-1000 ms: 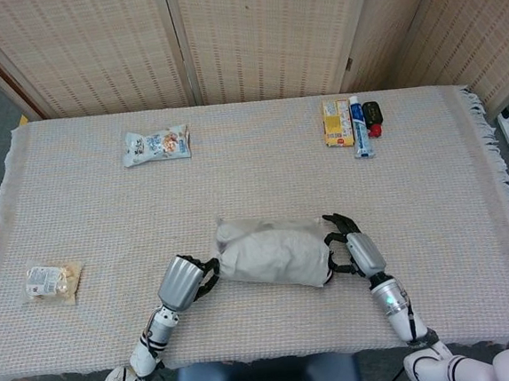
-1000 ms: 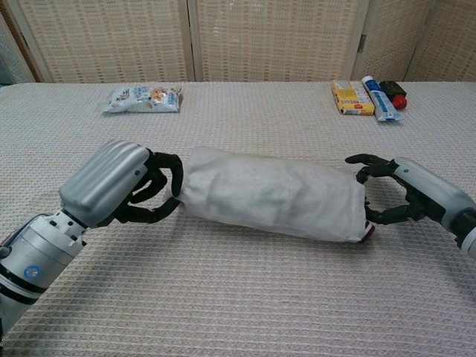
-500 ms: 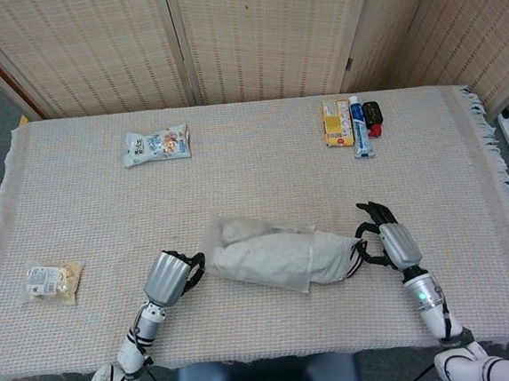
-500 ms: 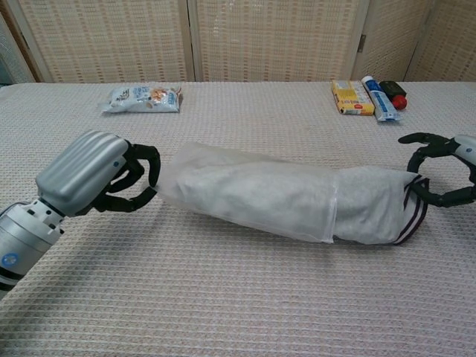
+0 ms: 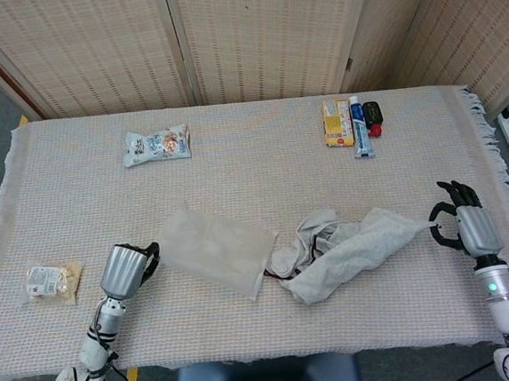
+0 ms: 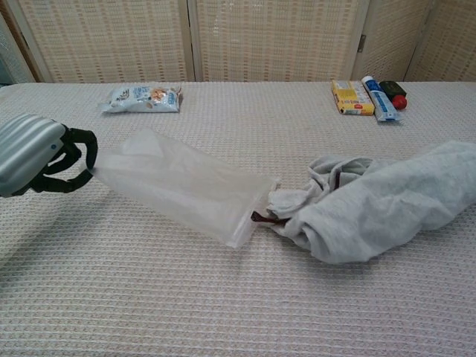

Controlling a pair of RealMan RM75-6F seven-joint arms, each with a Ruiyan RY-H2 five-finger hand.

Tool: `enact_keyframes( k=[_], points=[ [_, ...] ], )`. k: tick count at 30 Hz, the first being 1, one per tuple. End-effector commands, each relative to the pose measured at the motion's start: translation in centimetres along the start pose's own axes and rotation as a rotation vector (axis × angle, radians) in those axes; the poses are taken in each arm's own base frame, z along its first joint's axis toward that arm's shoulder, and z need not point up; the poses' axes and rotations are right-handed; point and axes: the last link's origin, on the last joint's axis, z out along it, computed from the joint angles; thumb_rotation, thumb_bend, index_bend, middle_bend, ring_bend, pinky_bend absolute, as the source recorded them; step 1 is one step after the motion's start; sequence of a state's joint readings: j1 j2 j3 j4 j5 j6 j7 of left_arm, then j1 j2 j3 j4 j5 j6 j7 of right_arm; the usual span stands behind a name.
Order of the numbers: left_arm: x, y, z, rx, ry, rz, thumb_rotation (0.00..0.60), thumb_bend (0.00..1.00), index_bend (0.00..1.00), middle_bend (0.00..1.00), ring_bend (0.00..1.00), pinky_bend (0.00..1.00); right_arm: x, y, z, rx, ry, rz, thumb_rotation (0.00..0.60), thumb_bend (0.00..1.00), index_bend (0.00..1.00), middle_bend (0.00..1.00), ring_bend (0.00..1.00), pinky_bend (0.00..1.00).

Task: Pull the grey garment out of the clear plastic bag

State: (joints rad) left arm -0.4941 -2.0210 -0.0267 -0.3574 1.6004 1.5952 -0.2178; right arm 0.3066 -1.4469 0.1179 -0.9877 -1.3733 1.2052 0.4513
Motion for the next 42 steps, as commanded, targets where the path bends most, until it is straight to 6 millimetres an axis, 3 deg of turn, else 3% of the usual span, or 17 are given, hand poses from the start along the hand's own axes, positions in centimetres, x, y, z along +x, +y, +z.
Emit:
enact_keyframes(
  k=[1,4,6,10,12,14,16,19,21,26,31,36,42],
  points=[
    [0.1,-0.6,-0.6,0.012,-0.011,0.011,0.600,0.62,0.79,1.00,1.00,1.00,0.7,1.1,-0.2,-0.027,0.015,-0.021,0.600,0.51,0.69,0.09,0.00,0.00],
    [0.1,-0.6,-1.0,0.019,-0.015,0.002,0.600,0.62,0.80,1.00,1.00,1.00,1.1,1.7,-0.4,-0.042,0.015,-0.017,0.600,0.51,0.68,0.09,0.00,0.00],
    [-0.1,-0.2,-1.2,0.007,-0.029,-0.020,0.600,0.58,0.76,1.00,1.00,1.00,1.1,1.6,-0.7,-0.027,-0.006,-0.002,0.600,0.46,0.59,0.07,0.00,0.00],
    [-0.5,1.1,-1.3,-0.018,-0.060,-0.058,0.600,0.33,0.52,1.00,1.00,1.00,1.4,1.2,-1.6,0.029,-0.067,-0.016,0.600,0.27,0.11,0.00,0.00,0.00],
    [-0.6,1.6,-1.3,-0.004,-0.093,-0.110,0.575,0.25,0.38,0.96,0.96,1.00,2.1,1.1,-2.2,0.032,-0.096,-0.051,0.600,0.18,0.00,0.00,0.00,0.00],
    [0.0,1.9,-1.1,0.020,-0.137,-0.182,0.502,0.20,0.30,0.83,0.84,0.95,3.3,0.9,-3.2,0.029,-0.115,-0.093,0.600,0.11,0.00,0.00,0.00,0.00],
    [1.3,2.0,-0.9,0.056,-0.202,-0.261,0.402,0.18,0.24,0.59,0.60,0.73,4.9,0.3,-4.2,0.021,-0.103,-0.134,0.600,0.07,0.00,0.00,0.00,0.00],
    [4.4,1.7,-0.5,0.103,-0.284,-0.321,0.338,0.17,0.22,0.37,0.32,0.46,6.8,-0.9,-5.8,0.013,-0.037,-0.189,0.600,0.06,0.00,0.00,0.00,0.00],
    [6.2,1.2,-0.3,0.118,-0.321,-0.290,0.327,0.17,0.22,0.30,0.23,0.37,7.4,-1.6,-6.8,0.008,0.002,-0.232,0.600,0.06,0.00,0.00,0.00,0.00],
    [10.2,-0.8,-1.5,0.161,-0.349,-0.149,0.324,0.17,0.23,0.26,0.16,0.24,6.7,-3.5,-9.4,-0.007,0.033,-0.329,0.600,0.06,0.00,0.00,0.00,0.00],
    [12.2,-3.3,-6.5,0.245,-0.318,-0.103,0.319,0.17,0.23,0.25,0.13,0.19,6.4,-4.8,-10.8,0.013,0.046,-0.353,0.600,0.06,0.00,0.00,0.00,0.00],
    [12.6,-5.3,-10.7,0.320,-0.219,-0.049,0.324,0.17,0.23,0.24,0.12,0.17,6.6,-4.9,-11.3,0.010,0.059,-0.334,0.600,0.06,0.00,0.00,0.00,0.00],
    [12.9,-5.6,-11.2,0.291,-0.186,-0.059,0.324,0.18,0.25,0.24,0.11,0.16,6.8,-4.5,-11.0,-0.010,0.038,-0.318,0.600,0.06,0.00,0.00,0.00,0.00]
  ],
)
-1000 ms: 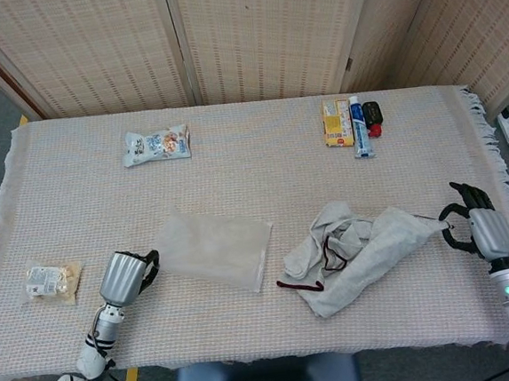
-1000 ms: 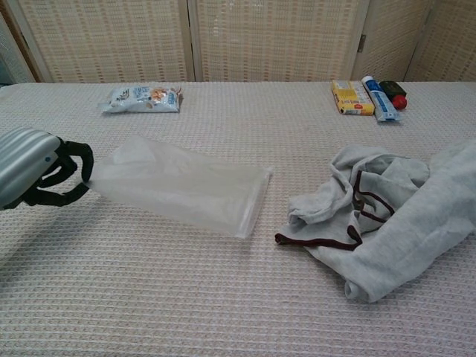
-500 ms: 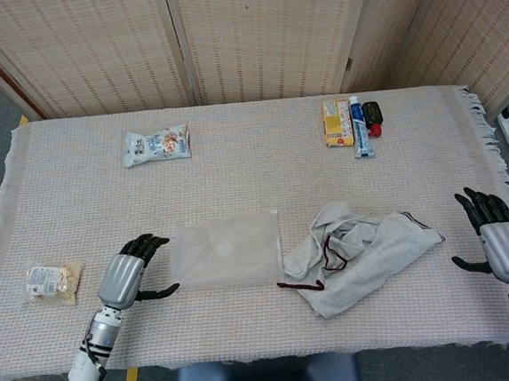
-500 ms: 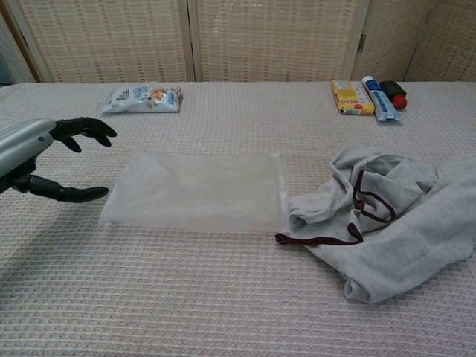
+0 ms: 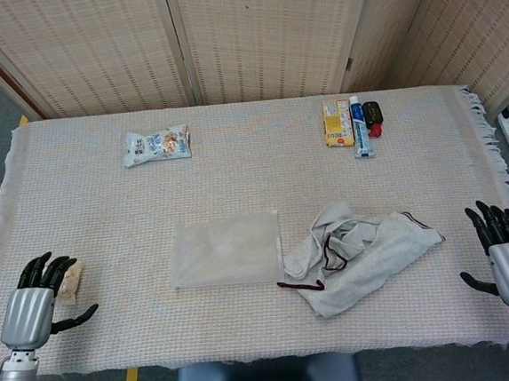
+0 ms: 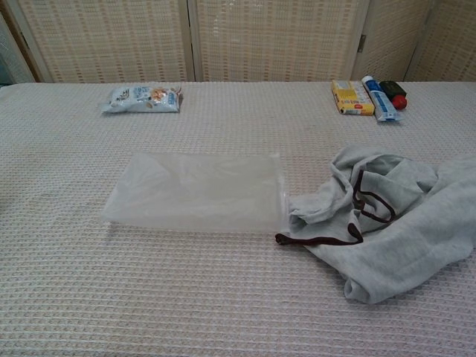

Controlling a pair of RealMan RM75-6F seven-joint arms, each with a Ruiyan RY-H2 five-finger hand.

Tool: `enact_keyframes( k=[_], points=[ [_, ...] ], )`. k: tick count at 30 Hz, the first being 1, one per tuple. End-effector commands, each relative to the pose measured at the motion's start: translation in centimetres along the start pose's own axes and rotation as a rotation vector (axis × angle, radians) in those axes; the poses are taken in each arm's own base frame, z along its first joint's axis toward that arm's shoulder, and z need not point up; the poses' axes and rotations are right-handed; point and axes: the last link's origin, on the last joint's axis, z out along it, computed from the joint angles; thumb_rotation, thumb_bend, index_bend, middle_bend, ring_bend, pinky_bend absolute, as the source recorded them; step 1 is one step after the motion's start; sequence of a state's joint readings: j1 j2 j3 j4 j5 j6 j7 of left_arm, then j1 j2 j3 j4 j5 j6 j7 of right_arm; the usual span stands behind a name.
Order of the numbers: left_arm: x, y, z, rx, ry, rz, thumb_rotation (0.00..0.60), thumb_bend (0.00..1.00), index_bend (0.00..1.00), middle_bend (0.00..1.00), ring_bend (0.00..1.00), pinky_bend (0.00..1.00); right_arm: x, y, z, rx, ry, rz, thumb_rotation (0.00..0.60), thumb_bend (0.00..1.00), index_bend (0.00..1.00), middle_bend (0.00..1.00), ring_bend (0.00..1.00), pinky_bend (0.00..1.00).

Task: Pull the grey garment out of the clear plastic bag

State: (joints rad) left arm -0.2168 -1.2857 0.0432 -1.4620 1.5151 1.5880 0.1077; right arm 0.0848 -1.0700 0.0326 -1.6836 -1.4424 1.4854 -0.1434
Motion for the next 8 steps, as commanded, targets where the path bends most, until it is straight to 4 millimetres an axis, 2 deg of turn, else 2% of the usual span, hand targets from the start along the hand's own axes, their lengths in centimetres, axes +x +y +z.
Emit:
enact_keyframes(
  k=[1,8],
  points=[
    [-0.06,-0.03,-0.92,-0.013,0.015,-0.014,0.325,0.18,0.25,0.24,0.11,0.16,0.07,0.13,0.09,-0.002,-0.008,0.001,0.600,0.06,0.00,0.00,0.00,0.00],
    [0.03,0.09,-1.39,-0.001,0.008,0.011,0.327,0.18,0.25,0.23,0.10,0.15,0.19,0.20,-0.12,0.000,-0.020,0.007,0.600,0.06,0.00,0.00,0.00,0.00]
  ],
)
